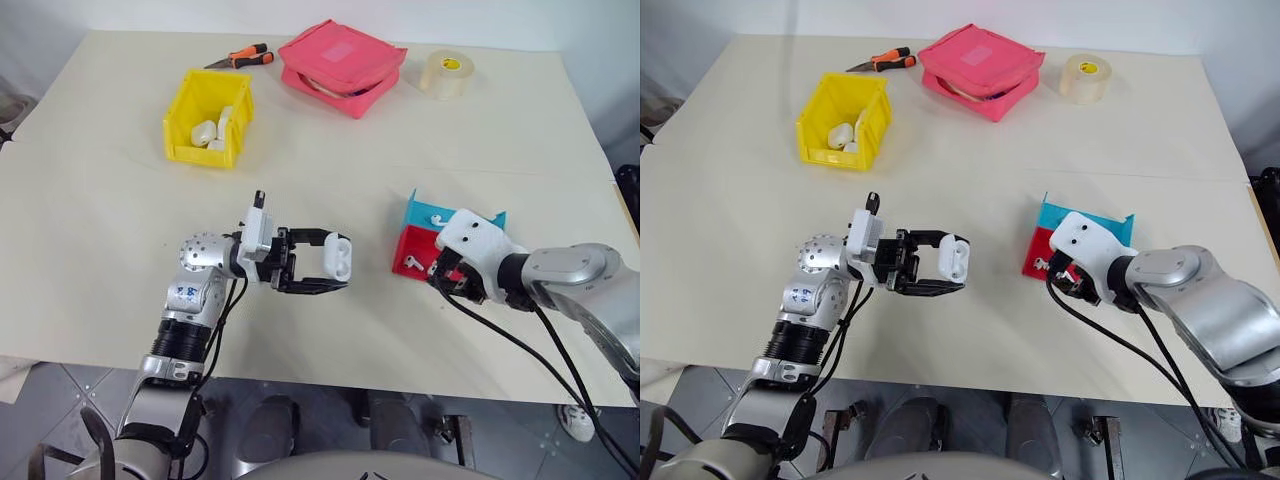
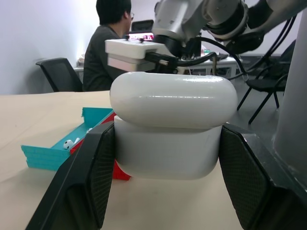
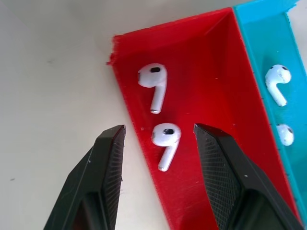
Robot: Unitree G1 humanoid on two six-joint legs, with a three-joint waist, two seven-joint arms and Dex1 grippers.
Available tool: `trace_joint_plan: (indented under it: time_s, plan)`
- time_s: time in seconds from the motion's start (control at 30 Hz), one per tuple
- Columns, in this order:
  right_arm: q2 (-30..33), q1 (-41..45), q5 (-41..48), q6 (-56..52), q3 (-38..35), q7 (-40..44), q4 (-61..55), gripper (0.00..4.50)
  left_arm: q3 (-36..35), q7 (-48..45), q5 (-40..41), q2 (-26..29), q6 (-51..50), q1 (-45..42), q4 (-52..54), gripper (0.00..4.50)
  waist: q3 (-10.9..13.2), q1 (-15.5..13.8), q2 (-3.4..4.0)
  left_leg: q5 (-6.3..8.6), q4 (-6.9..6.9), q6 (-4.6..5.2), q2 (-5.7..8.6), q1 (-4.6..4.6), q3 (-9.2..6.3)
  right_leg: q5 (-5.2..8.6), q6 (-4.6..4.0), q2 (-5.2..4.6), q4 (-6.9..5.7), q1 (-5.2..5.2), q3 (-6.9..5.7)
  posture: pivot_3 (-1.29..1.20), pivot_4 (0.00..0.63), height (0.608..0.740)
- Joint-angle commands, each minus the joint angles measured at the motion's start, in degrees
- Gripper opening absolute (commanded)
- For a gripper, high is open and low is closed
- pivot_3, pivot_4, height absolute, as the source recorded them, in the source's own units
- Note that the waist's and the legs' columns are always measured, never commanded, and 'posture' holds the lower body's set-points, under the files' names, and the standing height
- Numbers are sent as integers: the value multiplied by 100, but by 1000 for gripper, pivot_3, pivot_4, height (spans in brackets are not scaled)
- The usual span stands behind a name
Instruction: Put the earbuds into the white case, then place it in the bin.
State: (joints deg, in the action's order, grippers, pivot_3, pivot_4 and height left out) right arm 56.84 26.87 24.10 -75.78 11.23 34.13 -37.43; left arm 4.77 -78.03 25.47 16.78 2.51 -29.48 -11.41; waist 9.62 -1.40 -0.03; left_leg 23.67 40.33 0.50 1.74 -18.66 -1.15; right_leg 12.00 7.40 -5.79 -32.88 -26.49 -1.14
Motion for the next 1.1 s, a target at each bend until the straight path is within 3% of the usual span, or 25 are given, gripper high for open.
trace_joint_plan:
  time_s: [0.03, 1.1]
  plan:
    - [114, 168, -180, 147, 189, 14, 174, 2344, 44, 95, 19, 45, -1, 93, 340, 2810, 0, 4, 0, 0, 0, 0, 0, 0, 0, 0, 0, 0, 0, 0, 0, 0, 150, 740]
    - [-655, 601, -3, -915, 126, -44, 883, 2344, 122, 336, -15, 111, 52, 175, 456, 2810, 0, 6, 0, 0, 1, 0, 0, -1, 2, -2, 1, 0, 0, -1, -1, 0, 150, 740]
